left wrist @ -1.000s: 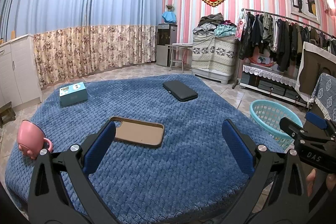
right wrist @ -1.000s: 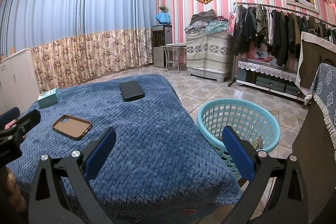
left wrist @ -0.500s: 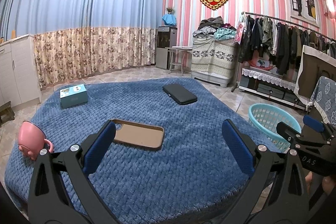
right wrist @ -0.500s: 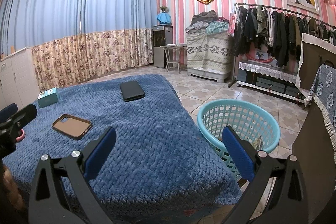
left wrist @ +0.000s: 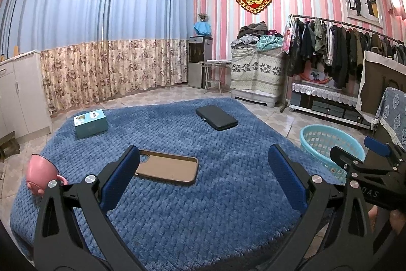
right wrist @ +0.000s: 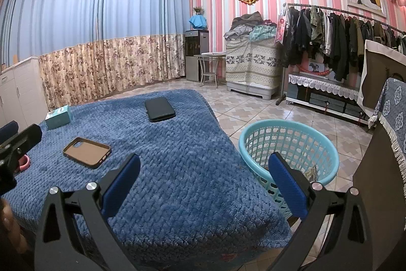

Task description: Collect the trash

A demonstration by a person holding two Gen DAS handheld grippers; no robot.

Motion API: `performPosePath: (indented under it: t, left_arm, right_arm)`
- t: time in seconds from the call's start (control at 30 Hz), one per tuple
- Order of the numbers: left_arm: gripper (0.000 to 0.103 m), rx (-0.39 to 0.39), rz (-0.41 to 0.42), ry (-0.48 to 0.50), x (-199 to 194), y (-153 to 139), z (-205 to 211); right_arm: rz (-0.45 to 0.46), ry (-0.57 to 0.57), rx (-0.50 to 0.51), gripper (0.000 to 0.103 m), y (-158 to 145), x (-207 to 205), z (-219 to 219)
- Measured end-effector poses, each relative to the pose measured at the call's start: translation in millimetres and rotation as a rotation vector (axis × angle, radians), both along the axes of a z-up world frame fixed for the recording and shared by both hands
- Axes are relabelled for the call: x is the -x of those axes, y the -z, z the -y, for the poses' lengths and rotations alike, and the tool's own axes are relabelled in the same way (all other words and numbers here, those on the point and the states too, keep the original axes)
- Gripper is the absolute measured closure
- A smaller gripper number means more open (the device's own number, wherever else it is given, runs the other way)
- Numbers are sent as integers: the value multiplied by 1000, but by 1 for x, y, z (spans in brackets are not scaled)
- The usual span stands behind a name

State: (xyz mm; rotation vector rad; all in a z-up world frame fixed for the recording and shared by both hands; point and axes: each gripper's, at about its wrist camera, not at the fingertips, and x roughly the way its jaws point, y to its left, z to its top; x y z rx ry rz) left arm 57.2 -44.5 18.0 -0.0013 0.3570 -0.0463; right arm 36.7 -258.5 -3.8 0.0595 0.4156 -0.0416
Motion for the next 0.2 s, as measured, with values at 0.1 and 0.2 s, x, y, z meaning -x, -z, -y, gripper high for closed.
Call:
performPosePath:
  t: [0.1, 0.2]
  left_arm:
    - [5, 2, -4, 2, -3, -1, 0]
    - [5, 2, -3, -3, -7, 0, 1]
  right_arm:
    - [2, 0, -1, 4, 0, 0, 0]
    - [0, -1, 0, 4, 1, 0, 0]
